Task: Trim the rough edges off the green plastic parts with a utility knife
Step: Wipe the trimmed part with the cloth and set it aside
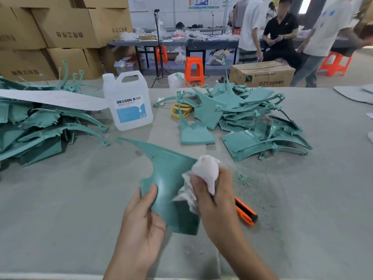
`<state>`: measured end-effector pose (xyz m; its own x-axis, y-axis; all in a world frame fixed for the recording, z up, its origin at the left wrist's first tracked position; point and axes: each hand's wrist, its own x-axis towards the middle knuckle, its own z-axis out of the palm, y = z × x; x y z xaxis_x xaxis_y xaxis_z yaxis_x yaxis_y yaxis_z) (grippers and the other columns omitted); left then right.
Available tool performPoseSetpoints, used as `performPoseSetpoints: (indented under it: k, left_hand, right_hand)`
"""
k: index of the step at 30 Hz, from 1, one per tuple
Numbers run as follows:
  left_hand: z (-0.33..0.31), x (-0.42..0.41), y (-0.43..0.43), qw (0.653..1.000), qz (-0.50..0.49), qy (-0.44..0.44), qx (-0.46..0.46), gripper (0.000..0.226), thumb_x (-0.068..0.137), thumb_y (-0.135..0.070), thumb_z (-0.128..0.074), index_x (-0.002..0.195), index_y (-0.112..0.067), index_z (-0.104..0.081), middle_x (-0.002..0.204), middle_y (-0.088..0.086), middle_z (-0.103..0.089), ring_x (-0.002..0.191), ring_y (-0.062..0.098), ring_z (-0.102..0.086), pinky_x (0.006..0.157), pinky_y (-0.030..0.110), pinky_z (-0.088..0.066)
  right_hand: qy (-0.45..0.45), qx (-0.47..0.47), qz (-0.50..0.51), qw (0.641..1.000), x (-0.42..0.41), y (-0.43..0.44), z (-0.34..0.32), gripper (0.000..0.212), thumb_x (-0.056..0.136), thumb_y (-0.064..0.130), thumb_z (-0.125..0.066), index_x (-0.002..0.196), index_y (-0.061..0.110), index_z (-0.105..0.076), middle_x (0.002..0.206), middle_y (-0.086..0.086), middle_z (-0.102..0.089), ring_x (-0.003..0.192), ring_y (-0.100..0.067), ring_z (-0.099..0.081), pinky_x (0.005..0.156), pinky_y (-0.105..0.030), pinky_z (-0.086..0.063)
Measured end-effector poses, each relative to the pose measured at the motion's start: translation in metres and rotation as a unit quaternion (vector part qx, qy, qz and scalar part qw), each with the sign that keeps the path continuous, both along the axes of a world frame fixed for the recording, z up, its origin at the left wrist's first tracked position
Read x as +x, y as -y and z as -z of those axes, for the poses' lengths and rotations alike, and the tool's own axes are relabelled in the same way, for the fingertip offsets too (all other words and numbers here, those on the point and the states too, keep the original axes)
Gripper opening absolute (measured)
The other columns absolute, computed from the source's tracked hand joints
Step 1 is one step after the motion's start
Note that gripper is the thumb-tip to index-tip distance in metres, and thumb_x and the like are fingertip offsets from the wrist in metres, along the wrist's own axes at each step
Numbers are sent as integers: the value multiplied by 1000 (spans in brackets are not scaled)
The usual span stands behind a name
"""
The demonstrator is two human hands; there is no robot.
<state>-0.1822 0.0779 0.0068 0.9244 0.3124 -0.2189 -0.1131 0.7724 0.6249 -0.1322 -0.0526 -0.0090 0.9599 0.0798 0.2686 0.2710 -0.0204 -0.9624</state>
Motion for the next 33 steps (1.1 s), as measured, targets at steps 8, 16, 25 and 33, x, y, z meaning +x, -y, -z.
performPoseSetpoints:
  k: [8,16,25,33]
  left_hand:
    - [-18,-10,-34,992,-81,-5,93,19,97,-8,-54,113,-10,-64,98,4,-77,76,10,-73,59,21,-59]
    - [-10,-8,0,992,57,21,107,43,70,10,-52,110,-1,-65,99,20,-73,79,21,-73,65,25,-60]
    - [-13,-7,-7,995,54,41,76,49,70,9,-59,117,-5,-67,108,24,-72,85,28,-74,66,32,-62]
    - [-12,4,-24,974,-83,-3,209,34,75,-31,-72,107,-32,-58,79,1,-71,63,14,-65,52,26,-53]
  right_hand:
    - [-94,46,69,992,35,18,-9,7,106,35,-50,105,41,-54,87,6,-67,65,-8,-59,56,-32,-52]
    - [308,-380,43,871,31,-4,-19,35,96,24,-55,129,12,-56,128,-18,-55,111,-31,-45,96,-36,-35]
    - [343,-378,20,860,29,10,-9,43,86,23,-67,126,14,-56,121,-17,-57,101,-34,-52,89,-38,-45]
    - [-121,29,-232,965,30,44,-44,59,101,63,-39,122,13,-62,103,-15,-72,88,-31,-72,73,-44,-60]
